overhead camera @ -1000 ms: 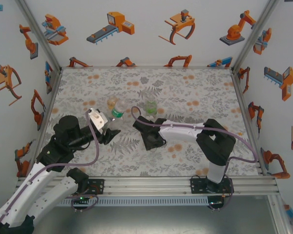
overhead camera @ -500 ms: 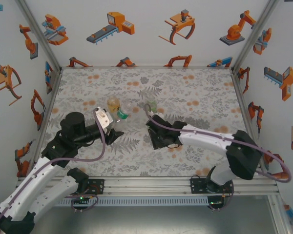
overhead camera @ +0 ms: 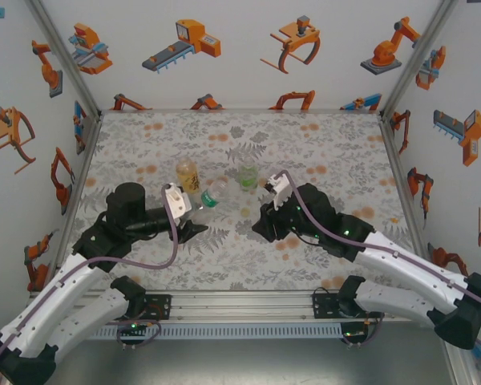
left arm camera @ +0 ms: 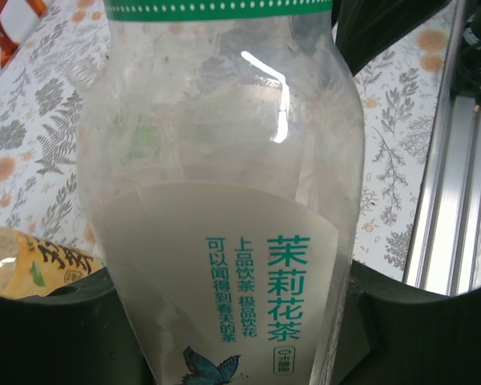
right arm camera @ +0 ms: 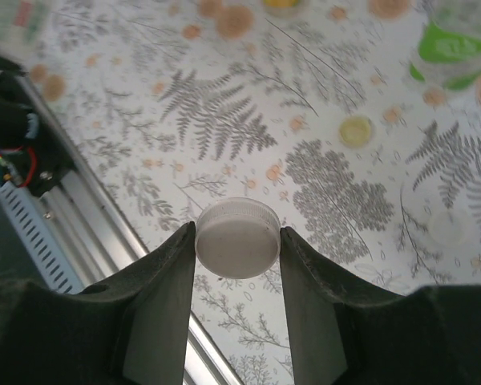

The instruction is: Screw on the bottle caps

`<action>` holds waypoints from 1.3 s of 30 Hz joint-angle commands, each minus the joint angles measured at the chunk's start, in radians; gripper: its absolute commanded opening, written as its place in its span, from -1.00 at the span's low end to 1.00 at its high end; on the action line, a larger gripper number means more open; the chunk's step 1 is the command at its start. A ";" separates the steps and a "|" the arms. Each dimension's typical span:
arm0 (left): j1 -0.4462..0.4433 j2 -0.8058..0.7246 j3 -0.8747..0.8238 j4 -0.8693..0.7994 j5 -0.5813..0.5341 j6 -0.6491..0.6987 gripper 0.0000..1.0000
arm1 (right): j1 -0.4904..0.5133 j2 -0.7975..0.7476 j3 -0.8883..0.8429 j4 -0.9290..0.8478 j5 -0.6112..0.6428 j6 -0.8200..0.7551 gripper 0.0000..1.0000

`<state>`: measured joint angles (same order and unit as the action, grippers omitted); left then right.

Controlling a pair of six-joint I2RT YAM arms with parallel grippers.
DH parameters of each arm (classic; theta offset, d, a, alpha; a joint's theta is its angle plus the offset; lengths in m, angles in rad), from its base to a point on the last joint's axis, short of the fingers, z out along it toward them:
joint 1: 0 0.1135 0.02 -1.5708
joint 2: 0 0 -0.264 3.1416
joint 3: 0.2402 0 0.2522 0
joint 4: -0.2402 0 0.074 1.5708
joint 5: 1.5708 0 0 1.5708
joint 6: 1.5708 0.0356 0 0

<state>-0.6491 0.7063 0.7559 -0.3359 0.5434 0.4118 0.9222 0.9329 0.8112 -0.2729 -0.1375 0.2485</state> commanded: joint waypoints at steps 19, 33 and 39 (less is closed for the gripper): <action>-0.158 0.024 0.039 -0.176 -0.118 0.179 -1.00 | 0.000 -0.108 0.110 0.103 -0.480 -0.454 -0.80; -0.213 0.095 0.073 -0.264 -0.099 0.221 -1.00 | 0.002 -0.031 0.202 0.045 -0.529 -0.486 -0.80; -0.218 0.090 0.073 -0.271 -0.067 0.228 -1.00 | 0.006 -0.007 0.221 0.016 -0.549 -0.491 -0.80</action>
<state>-0.8581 0.8043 0.7929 -0.5934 0.4290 0.6136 0.9226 0.9226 0.9989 -0.2363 -0.6537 -0.2222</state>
